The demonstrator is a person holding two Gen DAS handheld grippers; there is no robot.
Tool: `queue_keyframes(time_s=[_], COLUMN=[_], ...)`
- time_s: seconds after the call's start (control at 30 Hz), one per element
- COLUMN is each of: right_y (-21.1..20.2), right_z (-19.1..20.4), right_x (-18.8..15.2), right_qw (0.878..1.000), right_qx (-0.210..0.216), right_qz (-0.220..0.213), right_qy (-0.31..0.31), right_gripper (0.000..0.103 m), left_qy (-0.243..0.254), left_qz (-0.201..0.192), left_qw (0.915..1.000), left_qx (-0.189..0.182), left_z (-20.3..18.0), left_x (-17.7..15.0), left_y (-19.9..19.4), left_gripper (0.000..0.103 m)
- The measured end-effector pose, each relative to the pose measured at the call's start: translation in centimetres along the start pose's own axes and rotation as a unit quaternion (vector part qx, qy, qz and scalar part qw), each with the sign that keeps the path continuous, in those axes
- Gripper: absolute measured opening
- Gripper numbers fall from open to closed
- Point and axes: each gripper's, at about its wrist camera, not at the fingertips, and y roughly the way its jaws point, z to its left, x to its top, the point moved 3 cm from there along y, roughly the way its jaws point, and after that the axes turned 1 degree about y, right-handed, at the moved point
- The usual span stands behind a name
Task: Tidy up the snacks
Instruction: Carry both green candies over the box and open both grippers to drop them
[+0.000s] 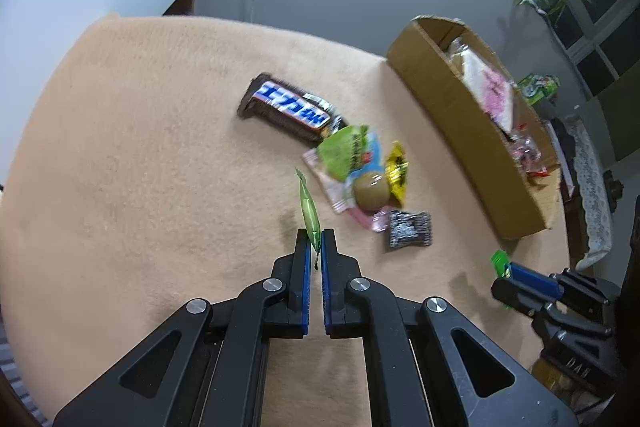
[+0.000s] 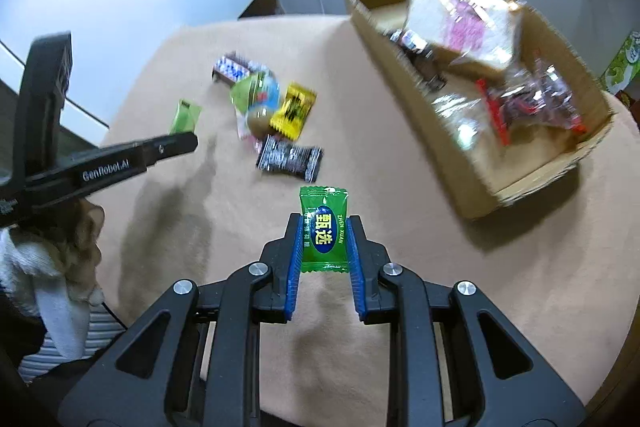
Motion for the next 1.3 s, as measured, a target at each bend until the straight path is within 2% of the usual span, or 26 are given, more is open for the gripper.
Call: queue_keyframes(time_s=[0.17,0.53,0.87,1.3], right_y=[-3.6,-7.2,-7.5,-5.9], right_z=[-1.1,-4.8,-8.2,-10.5], right_x=[1.7,5.1,7.1,8.5], right_qw=[0.999,0.995,0.992,0.991], right_qx=[-0.008,-0.051,-0.073,-0.095], right_qz=[-0.029,-0.074,-0.090,-0.074], right_qy=[0.012,0.034,0.056,0.057], right_gripper=[0.022,0.022,0.022,0.022], left_qy=[0.022,0.071,0.108,0.141], left_qz=[-0.015,-0.029,-0.028,-0.003], left_qw=[0.9995,0.9954,0.9903,0.9849], left_qx=[-0.015,-0.058,-0.083,-0.100], left_z=[-2.8,-8.7,-13.8,-19.3], left_x=[1.9,4.8,6.0,7.2], left_y=[-0.9,-1.0,0.3,3.4], left_gripper=[0.004,0.004,0.004,0.004])
